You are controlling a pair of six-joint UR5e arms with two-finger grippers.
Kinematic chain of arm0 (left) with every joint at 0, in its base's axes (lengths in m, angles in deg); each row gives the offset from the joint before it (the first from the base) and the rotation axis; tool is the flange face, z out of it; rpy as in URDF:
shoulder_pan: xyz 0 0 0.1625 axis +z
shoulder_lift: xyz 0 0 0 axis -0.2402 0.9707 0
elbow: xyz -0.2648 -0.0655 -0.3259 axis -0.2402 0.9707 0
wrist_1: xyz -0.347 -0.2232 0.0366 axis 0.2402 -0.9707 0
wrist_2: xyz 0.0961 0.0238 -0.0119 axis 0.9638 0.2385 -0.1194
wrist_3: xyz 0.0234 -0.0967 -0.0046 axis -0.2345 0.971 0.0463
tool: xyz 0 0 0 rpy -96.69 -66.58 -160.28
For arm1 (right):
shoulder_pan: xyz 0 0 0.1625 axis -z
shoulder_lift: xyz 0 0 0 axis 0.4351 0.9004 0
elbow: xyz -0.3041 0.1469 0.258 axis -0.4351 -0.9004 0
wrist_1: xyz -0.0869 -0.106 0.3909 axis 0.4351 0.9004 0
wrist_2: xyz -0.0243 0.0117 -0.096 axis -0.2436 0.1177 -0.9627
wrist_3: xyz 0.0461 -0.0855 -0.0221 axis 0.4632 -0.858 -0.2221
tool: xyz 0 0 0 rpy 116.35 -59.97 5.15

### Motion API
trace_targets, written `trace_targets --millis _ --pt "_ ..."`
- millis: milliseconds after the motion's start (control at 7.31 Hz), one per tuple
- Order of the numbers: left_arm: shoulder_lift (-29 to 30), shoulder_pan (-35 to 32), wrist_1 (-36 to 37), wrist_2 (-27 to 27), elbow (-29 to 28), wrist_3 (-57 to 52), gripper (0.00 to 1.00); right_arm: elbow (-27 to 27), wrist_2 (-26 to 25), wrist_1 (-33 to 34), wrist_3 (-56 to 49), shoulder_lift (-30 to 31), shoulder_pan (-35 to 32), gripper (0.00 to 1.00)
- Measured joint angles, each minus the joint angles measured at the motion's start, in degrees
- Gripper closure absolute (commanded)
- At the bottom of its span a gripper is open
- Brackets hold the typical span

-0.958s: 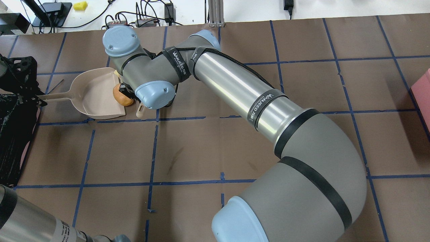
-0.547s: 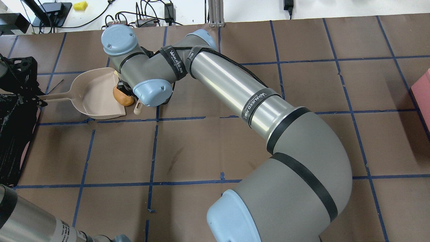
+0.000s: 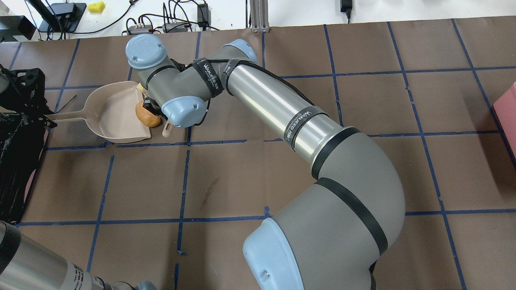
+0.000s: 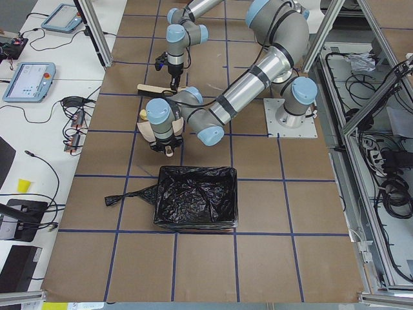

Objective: Sweep and dump trash in nearest bin
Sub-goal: 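Sweep the food pieces into the dustpan with the right gripper's brush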

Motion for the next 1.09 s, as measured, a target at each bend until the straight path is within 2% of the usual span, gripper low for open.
trace_targets --millis 1094 --pt "-0.13 0.0 0.7 -0.02 0.24 0.11 1.0 -0.05 0.11 1.39 0.94 -1.01 -2.48 0.87"
